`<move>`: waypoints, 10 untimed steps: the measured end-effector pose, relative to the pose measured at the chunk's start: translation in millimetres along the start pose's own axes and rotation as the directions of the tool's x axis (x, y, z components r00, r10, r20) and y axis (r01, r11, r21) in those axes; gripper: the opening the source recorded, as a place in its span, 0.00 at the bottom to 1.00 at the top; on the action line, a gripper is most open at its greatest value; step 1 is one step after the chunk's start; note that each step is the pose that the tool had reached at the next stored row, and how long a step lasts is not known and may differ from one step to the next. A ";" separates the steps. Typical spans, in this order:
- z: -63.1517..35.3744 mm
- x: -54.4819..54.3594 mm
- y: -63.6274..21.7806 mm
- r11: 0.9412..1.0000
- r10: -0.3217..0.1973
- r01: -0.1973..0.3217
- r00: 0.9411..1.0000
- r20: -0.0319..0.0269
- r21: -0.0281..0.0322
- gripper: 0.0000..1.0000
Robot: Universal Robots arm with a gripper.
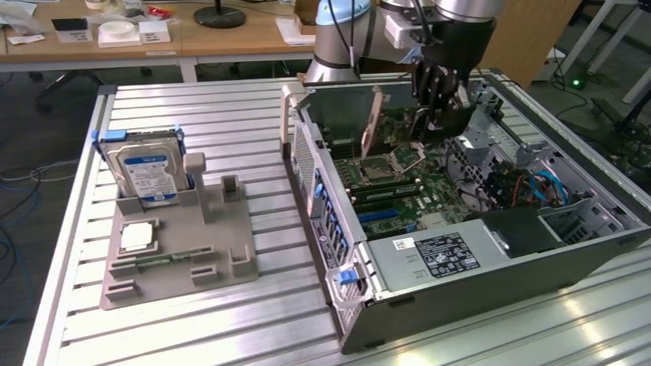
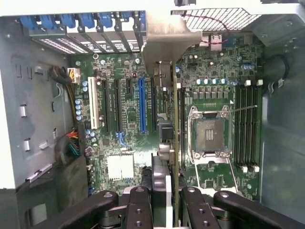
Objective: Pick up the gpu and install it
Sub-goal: 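Insert the gpu into the slot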
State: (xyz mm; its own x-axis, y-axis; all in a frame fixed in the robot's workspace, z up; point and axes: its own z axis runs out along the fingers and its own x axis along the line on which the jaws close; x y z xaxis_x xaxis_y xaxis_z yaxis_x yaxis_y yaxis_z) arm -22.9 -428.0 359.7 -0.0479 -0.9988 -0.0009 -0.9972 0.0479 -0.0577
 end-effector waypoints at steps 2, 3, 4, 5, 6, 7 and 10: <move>3.7 -0.3 0.4 1.000 0.000 0.000 1.000 0.000 0.000 0.28; 5.5 -0.4 0.7 1.000 0.001 -0.001 1.000 0.000 0.000 0.28; 7.2 -0.5 1.2 1.000 0.001 -0.001 1.000 0.000 0.000 0.28; 9.1 -0.5 1.5 1.000 0.001 -0.001 1.000 0.000 0.000 0.28; 10.8 -0.4 2.0 1.000 0.001 -0.001 1.000 0.000 0.000 0.28; 12.6 -0.4 2.4 1.000 0.001 -0.001 1.000 0.000 0.000 0.28; 18.0 -0.4 2.8 1.000 0.001 -0.001 1.000 0.000 -0.001 0.28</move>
State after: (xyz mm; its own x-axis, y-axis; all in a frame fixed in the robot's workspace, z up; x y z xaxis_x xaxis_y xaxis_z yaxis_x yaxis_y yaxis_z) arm -24.7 -427.5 341.6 -0.0488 -0.9988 -0.0007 -0.9972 0.0487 -0.0568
